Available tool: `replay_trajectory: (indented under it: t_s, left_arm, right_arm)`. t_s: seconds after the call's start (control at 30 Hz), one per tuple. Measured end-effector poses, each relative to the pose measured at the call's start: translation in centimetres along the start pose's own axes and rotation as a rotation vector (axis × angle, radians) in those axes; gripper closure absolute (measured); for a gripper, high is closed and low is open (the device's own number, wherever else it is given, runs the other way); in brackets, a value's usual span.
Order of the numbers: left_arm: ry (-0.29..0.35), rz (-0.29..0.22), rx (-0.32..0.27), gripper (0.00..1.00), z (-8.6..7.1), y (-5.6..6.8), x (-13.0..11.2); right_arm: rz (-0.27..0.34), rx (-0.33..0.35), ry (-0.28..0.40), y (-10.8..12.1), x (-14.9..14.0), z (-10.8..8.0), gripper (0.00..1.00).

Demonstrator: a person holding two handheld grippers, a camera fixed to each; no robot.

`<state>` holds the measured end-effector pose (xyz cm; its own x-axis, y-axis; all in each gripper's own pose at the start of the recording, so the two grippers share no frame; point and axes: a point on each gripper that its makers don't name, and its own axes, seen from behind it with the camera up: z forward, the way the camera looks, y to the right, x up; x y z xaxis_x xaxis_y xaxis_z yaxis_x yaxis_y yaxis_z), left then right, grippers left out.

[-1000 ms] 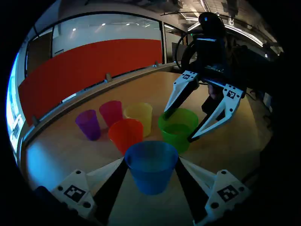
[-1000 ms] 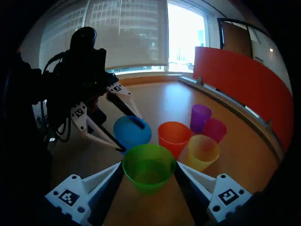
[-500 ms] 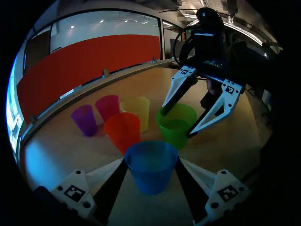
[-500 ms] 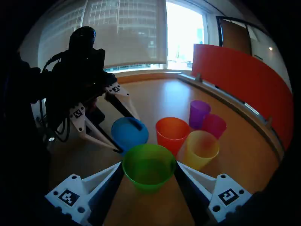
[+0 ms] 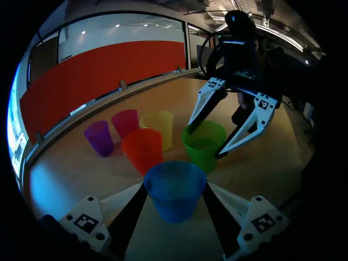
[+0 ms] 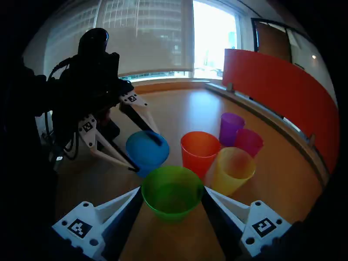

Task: Pour water

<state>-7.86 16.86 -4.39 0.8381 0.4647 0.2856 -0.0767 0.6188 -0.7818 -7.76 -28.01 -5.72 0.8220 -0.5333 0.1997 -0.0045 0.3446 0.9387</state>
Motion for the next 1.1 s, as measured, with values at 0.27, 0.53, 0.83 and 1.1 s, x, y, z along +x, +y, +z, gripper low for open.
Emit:
replay_trajectory:
  t_s: [0.27,0.53,0.83,1.1]
  left_arm:
    - [-0.003,0.005,0.007,0.15,-0.5,0.0,-0.4]
    - [-0.006,-0.013,0.018,0.15,-1.0,-0.4,-0.9]
    - [-0.006,-0.012,0.021,0.15,-1.2,-0.4,-1.2]
    - [-0.012,-0.012,0.025,0.13,-1.3,-0.6,-1.4]
  right_arm:
    - [-0.003,0.002,-0.007,-0.2,-0.4,0.0,0.07]
    - [0.004,-0.001,-0.01,-0.2,-0.7,-0.1,0.07]
    - [0.003,-0.004,-0.014,-0.2,-1.0,-0.3,0.07]
    - [0.004,-0.011,-0.022,-0.3,-1.3,-0.5,0.06]
